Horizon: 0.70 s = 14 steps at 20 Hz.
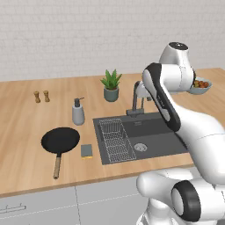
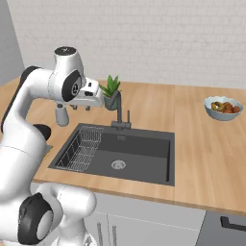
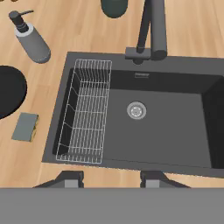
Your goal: Pick the pan and sponge and place them into the sink. Then turn on the water.
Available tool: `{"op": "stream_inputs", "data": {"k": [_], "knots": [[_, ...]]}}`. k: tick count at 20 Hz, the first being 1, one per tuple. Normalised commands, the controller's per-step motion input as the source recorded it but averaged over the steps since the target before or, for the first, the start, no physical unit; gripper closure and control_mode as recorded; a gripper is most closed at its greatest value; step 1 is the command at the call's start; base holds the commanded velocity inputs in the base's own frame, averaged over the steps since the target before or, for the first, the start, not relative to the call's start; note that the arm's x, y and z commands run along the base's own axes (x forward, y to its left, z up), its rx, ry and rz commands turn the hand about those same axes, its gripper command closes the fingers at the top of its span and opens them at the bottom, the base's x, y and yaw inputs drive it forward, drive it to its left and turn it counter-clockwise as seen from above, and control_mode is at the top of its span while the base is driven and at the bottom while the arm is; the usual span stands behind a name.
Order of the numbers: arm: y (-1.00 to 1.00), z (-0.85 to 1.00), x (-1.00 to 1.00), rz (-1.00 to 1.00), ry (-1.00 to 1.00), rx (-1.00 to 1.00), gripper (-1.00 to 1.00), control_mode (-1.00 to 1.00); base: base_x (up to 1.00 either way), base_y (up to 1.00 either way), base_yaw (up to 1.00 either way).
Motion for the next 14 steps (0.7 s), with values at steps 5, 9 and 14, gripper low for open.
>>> {"op": "stream_inputs", "data": {"k": [5, 9, 14], "knots": [[0.37, -0.09, -0.48, 0.00, 0.01, 0.00, -1.00, -1.00, 0.00, 0.00, 0.00], [1.00, -0.34, -0.29, 0.00, 0.03, -0.05, -1.00, -1.00, 0.00, 0.00, 0.00], [1.00, -0.43, 0.00, 0.00, 0.16, 0.00, -1.00, -1.00, 0.00, 0.00, 0.00]]}}
